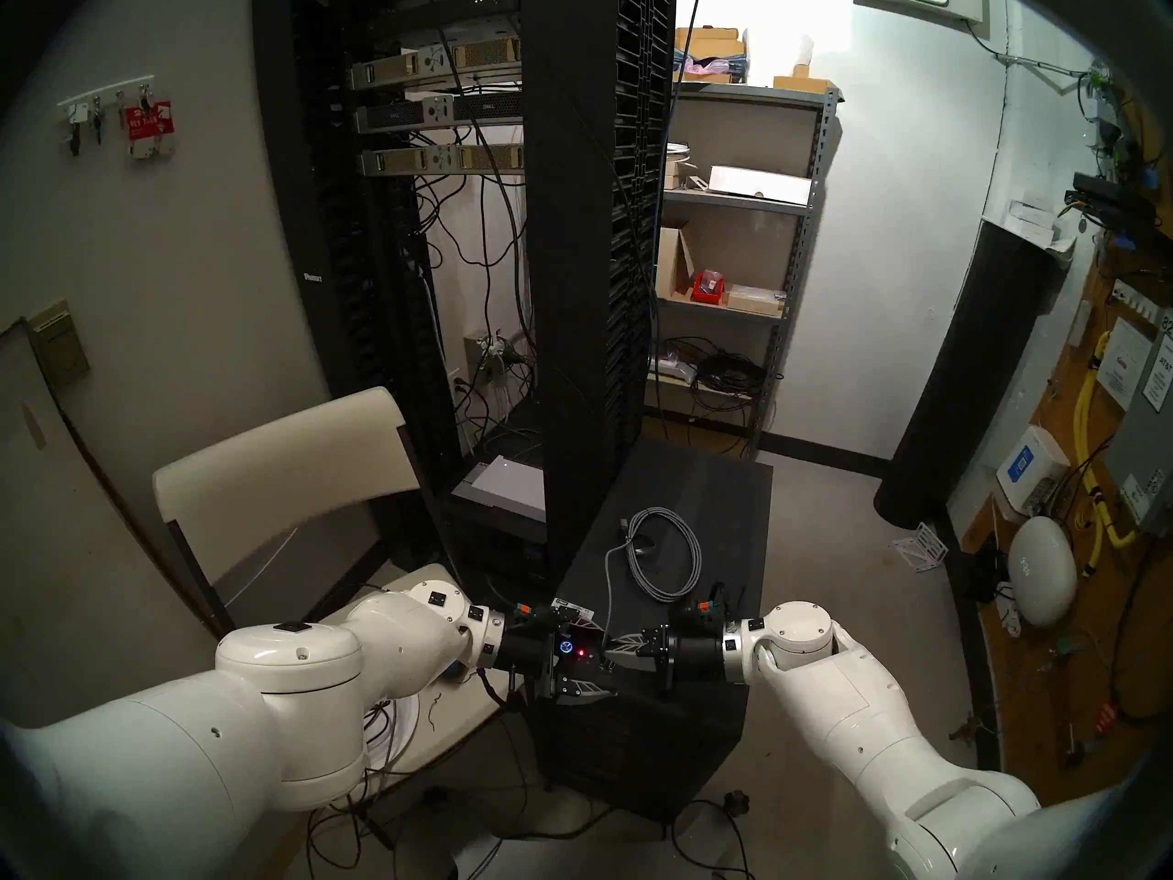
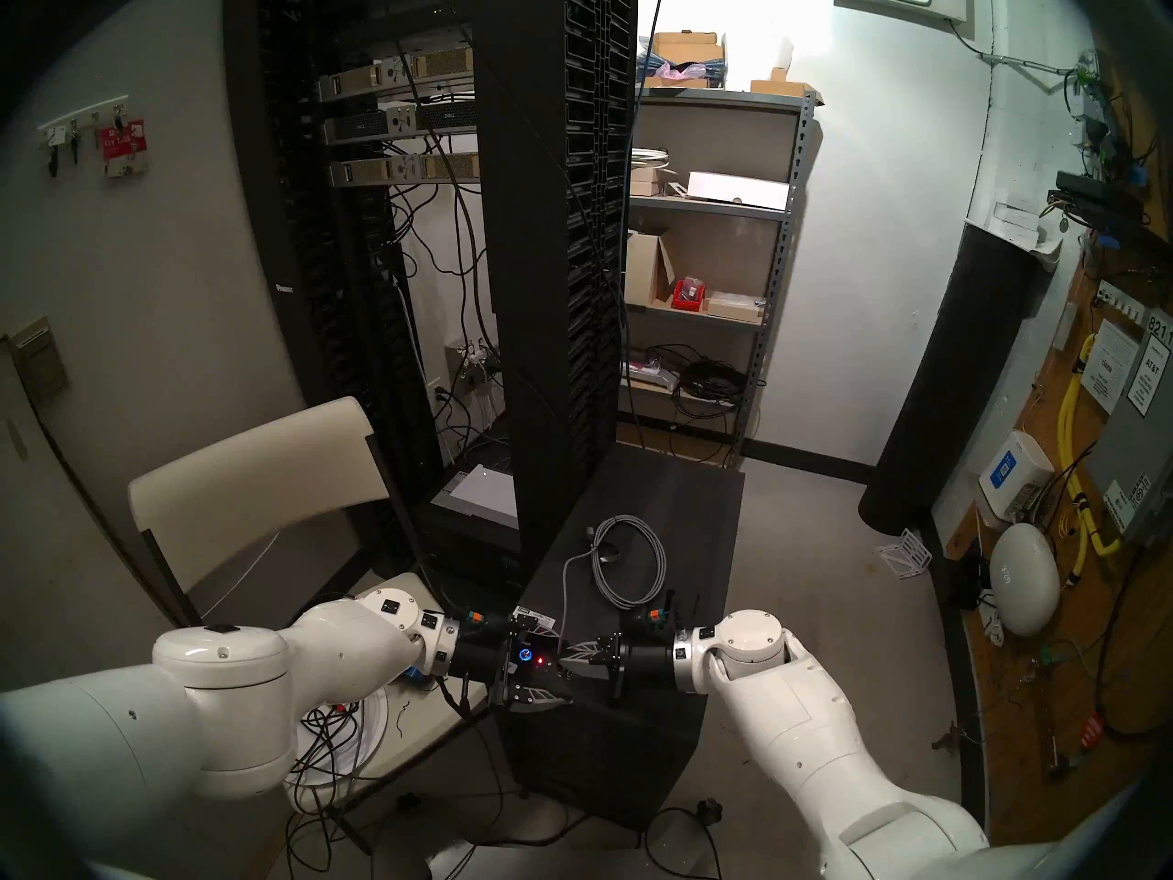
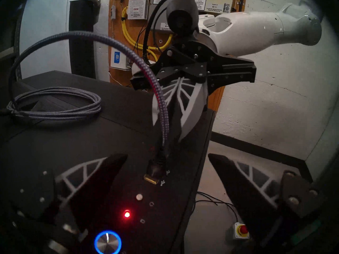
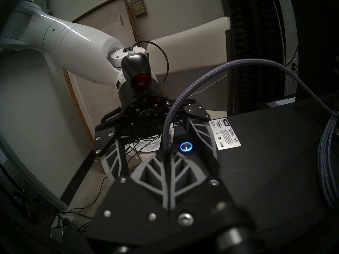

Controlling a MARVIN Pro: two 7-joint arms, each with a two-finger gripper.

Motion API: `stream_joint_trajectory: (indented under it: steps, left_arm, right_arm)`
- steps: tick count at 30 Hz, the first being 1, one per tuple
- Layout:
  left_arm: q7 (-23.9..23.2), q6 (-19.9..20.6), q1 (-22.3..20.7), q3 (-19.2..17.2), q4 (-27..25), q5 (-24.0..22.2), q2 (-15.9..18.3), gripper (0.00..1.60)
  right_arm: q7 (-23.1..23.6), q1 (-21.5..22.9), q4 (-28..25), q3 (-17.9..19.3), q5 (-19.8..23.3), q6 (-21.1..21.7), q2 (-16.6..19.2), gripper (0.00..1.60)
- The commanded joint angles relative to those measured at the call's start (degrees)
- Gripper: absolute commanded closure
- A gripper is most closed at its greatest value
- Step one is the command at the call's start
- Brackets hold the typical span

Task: Insert the cable into the workstation's USB slot

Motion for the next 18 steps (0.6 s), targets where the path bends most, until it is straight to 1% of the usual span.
stream_joint_trajectory:
  steps: [1,6,7,10,14,18]
  left_arm:
    - [-3.26,0.24,-0.97,-0.27,-1.46,-0.36,0.96,0.00]
    - [-4.58,0.85,-2.08,-0.92,-2.81,-0.91,2.90,0.00]
    - [-5.60,2.01,-2.45,-1.25,-3.31,-1.37,3.49,0.00]
    - [-6.77,2.75,-3.40,-1.86,-4.53,-1.94,5.12,0.00]
    - [-6.07,3.15,-4.67,-3.13,-4.62,-2.91,6.62,0.00]
    - [-5.24,3.78,-5.92,-4.54,-4.15,-3.92,7.30,0.00]
  right_arm:
    - [-0.28,-0.66,0.28,-0.15,-0.30,0.36,0.24,1.60]
    - [-0.16,-0.76,0.10,-0.26,-0.32,0.69,0.41,1.60]
    - [-0.12,-0.77,0.10,-0.27,-0.31,0.73,0.43,1.60]
    - [-0.09,-0.91,0.14,-0.35,-0.34,0.77,0.51,1.60]
    - [-0.09,-0.99,0.37,-0.45,-0.38,0.95,0.58,1.60]
    - [-0.14,-0.86,1.21,-0.69,-0.55,1.11,0.51,1.60]
